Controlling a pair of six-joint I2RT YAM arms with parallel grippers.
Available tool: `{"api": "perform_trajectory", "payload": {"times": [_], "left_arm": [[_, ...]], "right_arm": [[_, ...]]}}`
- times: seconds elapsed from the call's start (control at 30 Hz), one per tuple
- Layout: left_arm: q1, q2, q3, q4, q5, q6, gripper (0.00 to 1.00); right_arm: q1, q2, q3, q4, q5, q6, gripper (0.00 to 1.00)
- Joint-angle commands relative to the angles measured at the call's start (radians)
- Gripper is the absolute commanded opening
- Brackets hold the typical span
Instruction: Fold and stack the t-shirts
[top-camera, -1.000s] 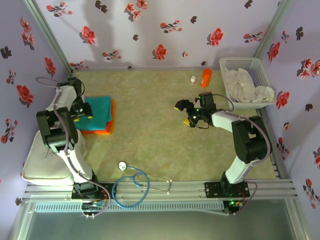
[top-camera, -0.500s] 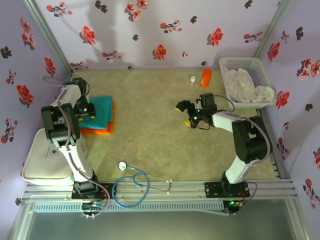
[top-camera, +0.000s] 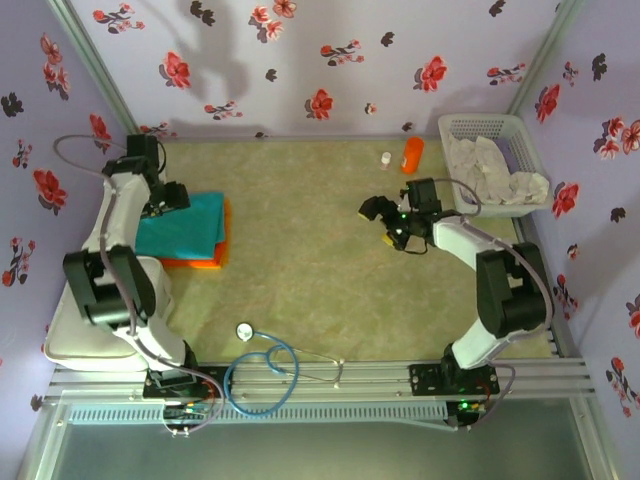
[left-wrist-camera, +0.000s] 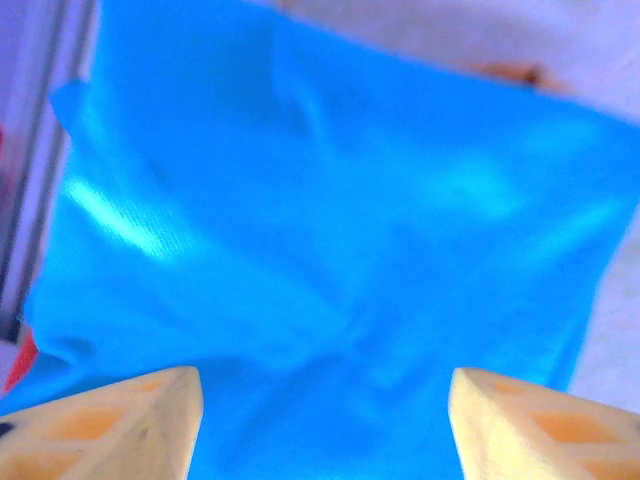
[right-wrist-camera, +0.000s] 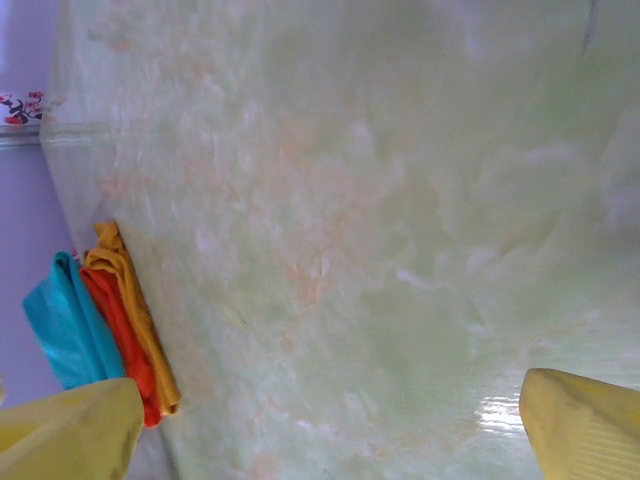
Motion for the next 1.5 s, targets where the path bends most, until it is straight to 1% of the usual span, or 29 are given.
{"api": "perform_trajectory", "payload": {"times": [0.0,0.07,0.13,0.2,0.3,0.33,0.4,0.5,0.57,0.7,0.77,0.83,0.9,1.03,1.1,1.2,1.23,1.3,1.33,1.37,1.4,1.43,1.47], "left_arm": [[-0.006,-0.073,-0.133,0.234,0.055,-0.035,0.77],[-0.011,-0.126,-0.232,0.379,0.055,-0.041,0.82],[-0.016,-0.181,-0.348,0.531,0.058,-0.04,0.84],[-0.018,-0.225,-0.447,0.646,0.053,-0.03,0.85],[-0.018,-0.279,-0.596,0.819,0.059,-0.003,0.86],[-0.019,-0.298,-0.658,0.882,0.068,-0.002,0.86],[-0.02,-0.331,-0.749,0.998,0.08,0.008,0.86],[-0.019,-0.353,-0.881,1.19,0.079,0.025,0.9],[-0.019,-0.348,-0.931,1.273,0.078,0.044,0.89],[-0.02,-0.315,-0.982,1.353,0.064,0.061,0.89],[-0.019,-0.298,-1.011,1.413,0.062,0.069,0.89],[-0.019,-0.277,-1.038,1.488,0.063,0.069,0.89],[-0.02,-0.267,-1.043,1.523,0.075,0.073,0.89],[-0.021,-0.234,-1.085,1.661,0.074,0.092,0.89],[-0.021,-0.201,-1.095,1.703,0.076,0.095,0.9],[-0.033,-0.166,-1.106,1.755,0.067,0.107,0.91],[-0.037,-0.141,-1.11,1.783,0.055,0.107,0.92],[-0.05,-0.101,-1.12,1.84,0.039,0.117,0.98],[-0.054,-0.115,-1.111,1.801,0.023,0.116,1.0],[-0.057,-0.108,-1.109,1.813,0.016,0.118,1.0],[-0.06,-0.106,-1.108,1.809,0.012,0.118,1.0],[-0.059,-0.108,-1.106,1.806,0.011,0.119,1.0],[-0.06,-0.105,-1.108,1.811,0.01,0.117,1.0]], "right_arm": [[-0.008,-0.104,0.068,-0.166,0.226,-0.196,0.97],[-0.008,-0.149,0.079,-0.204,0.36,-0.272,0.98],[-0.009,-0.2,0.07,-0.213,0.512,-0.337,0.99],[-0.009,-0.243,0.046,-0.207,0.643,-0.383,0.99],[-0.009,-0.305,-0.043,-0.109,0.801,-0.465,0.99],[-0.01,-0.322,-0.086,-0.064,0.872,-0.488,0.99],[-0.01,-0.348,-0.181,0.048,0.926,-0.548,0.99],[-0.011,-0.374,-0.308,0.208,0.996,-0.62,0.99],[-0.015,-0.383,-0.38,0.31,1.012,-0.652,1.0],[-0.021,-0.406,-0.484,0.492,1.008,-0.726,1.0],[-0.031,-0.41,-0.512,0.547,1.002,-0.737,1.0],[-0.053,-0.393,-0.524,0.579,0.955,-0.739,1.0],[-0.079,-0.356,-0.548,0.64,0.905,-0.74,1.0],[-0.116,-0.282,-0.607,0.837,0.87,-0.739,1.0],[-0.13,-0.26,-0.594,0.853,0.842,-0.752,1.0],[-0.142,-0.21,-0.556,0.85,0.849,-0.77,1.0],[-0.15,-0.189,-0.558,0.876,0.849,-0.771,1.0],[-0.184,-0.111,-0.61,1.04,0.848,-0.74,1.0],[-0.207,-0.048,-0.636,1.142,0.837,-0.718,0.99],[-0.219,-0.006,-0.648,1.237,0.831,-0.714,1.0],[-0.227,-0.006,-0.647,1.243,0.816,-0.713,1.0],[-0.229,-0.049,-0.604,1.091,0.785,-0.706,1.0],[-0.227,-0.065,-0.561,0.97,0.796,-0.692,1.0]]}}
